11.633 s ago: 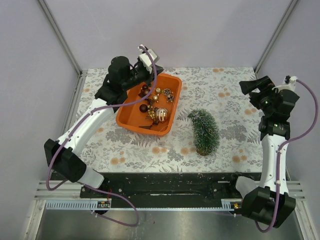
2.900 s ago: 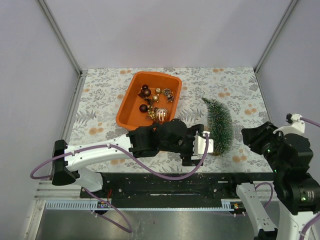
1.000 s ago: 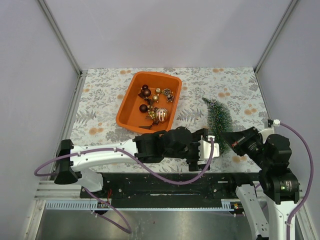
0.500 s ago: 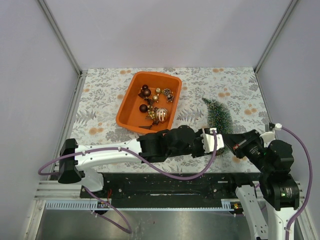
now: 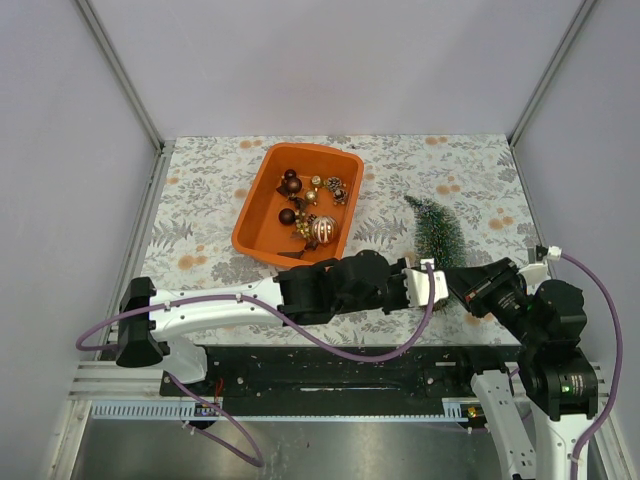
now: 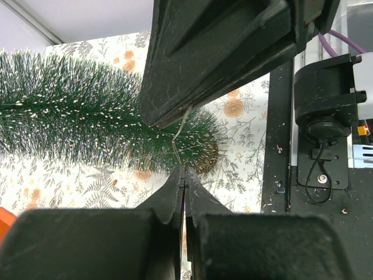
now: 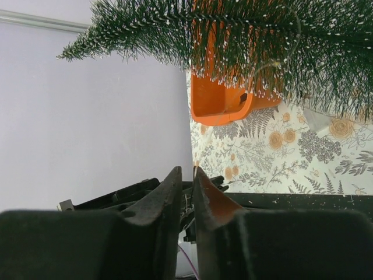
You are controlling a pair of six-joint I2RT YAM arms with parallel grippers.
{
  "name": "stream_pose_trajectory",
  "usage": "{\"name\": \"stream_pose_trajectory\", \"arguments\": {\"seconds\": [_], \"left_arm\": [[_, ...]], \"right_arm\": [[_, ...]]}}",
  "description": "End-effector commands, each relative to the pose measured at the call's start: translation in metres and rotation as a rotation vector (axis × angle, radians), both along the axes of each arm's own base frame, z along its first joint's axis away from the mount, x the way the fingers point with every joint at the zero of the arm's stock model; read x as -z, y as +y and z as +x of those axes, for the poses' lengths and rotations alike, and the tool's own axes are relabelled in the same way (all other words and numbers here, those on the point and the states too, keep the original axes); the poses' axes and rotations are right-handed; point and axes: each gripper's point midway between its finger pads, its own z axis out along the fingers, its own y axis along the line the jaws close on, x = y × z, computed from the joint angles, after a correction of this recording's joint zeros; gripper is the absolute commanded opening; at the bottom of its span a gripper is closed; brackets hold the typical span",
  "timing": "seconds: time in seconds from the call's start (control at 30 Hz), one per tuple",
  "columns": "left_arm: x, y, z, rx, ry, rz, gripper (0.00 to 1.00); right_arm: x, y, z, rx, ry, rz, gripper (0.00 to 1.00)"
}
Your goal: Decorate the small christmas tree
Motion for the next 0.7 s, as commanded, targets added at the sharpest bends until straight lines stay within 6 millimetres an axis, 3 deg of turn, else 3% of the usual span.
{"name": "stream_pose_trajectory", "arguments": {"seconds": [0.0, 0.07, 0.1, 0.27, 0.4, 0.53, 0.67], "left_arm": [[-0.017, 0.012, 0.018, -0.063, -0.047, -0.048, 0.00], [-0.013, 0.022, 0.032, -0.112, -0.060, -0.044, 0.00], [-0.013, 0.027, 0.039, -0.135, -0.063, -0.044, 0.00], [-0.011, 0.049, 0.068, -0.221, -0.049, -0.051, 0.00], [-0.012, 0.058, 0.076, -0.238, -0.057, -0.066, 0.00], [-0.012, 0.062, 0.078, -0.238, -0.065, -0.077, 0.00], [-0.010, 0.069, 0.087, -0.264, -0.074, -0.076, 0.00]], "right_arm": [[-0.015, 0.003, -0.001, -0.032, -0.082, -0.029, 0.33], [-0.017, 0.000, -0.001, -0.027, -0.091, -0.067, 0.48], [-0.019, -0.001, -0.003, -0.029, -0.099, -0.093, 0.51], [-0.044, -0.016, -0.001, 0.018, -0.158, -0.239, 0.57], [-0.070, -0.039, 0.009, 0.097, -0.214, -0.422, 0.59], [-0.087, -0.053, 0.030, 0.127, -0.273, -0.573, 0.66], [-0.101, -0.050, 0.057, 0.104, -0.400, -0.661, 0.75]]}}
